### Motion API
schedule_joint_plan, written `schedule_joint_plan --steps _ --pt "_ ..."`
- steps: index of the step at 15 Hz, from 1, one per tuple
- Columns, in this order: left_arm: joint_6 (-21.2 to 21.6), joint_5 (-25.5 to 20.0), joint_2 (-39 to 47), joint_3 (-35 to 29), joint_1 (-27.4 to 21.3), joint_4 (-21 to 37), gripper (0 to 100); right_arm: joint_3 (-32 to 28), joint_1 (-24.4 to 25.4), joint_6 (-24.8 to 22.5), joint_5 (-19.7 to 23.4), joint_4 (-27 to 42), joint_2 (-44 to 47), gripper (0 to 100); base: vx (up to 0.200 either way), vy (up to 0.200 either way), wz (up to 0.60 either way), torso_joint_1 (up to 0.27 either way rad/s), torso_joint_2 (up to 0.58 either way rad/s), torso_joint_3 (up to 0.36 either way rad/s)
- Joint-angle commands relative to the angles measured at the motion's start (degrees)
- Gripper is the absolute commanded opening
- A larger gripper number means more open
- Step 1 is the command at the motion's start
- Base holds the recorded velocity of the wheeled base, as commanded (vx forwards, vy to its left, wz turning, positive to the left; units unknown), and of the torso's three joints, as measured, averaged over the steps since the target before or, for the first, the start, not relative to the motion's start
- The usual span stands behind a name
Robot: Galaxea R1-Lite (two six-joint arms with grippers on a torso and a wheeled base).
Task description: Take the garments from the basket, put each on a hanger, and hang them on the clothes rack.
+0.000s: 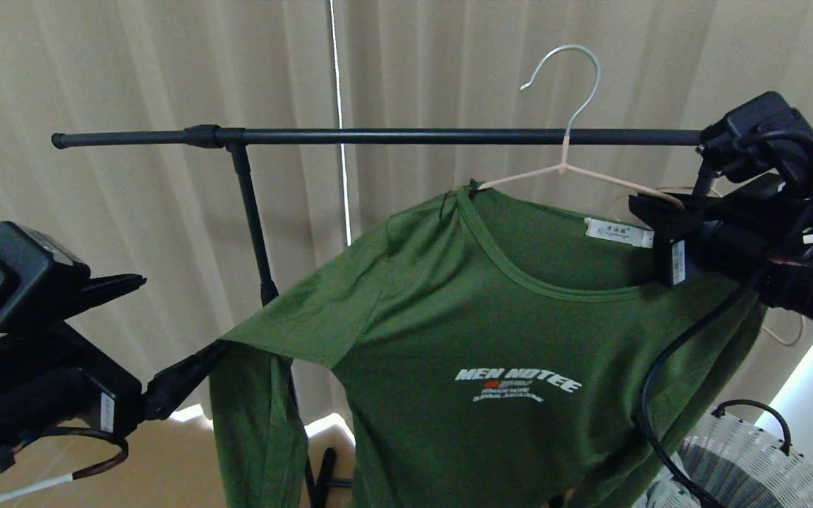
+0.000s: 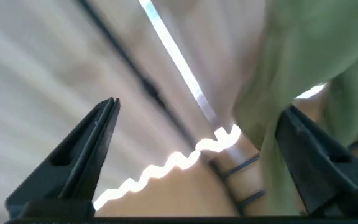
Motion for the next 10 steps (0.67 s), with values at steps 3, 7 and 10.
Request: schedule_joint_plan --steps 3,7,10 --pt "-0.1 -0.1 -4.0 3.1 -1.2 -0.8 100 -0.4 -1.4 0.0 -7.4 3.6 0.2 0 0.000 0.000 0.00 0.000 0.00 0.000" --pt "-0.5 0.0 -4.0 3.2 -1.7 -1.0 100 -0.4 -2.6 0.0 -10.0 4.6 0.5 0 0.000 0.000 0.00 0.000 0.00 0.000" --pt "-0.5 0.1 -4.0 3.1 -1.6 -1.0 100 -0.6 -3.3 0.1 -13.0 4.3 1.6 0 0.067 0.000 0.00 0.002 0.00 0.001"
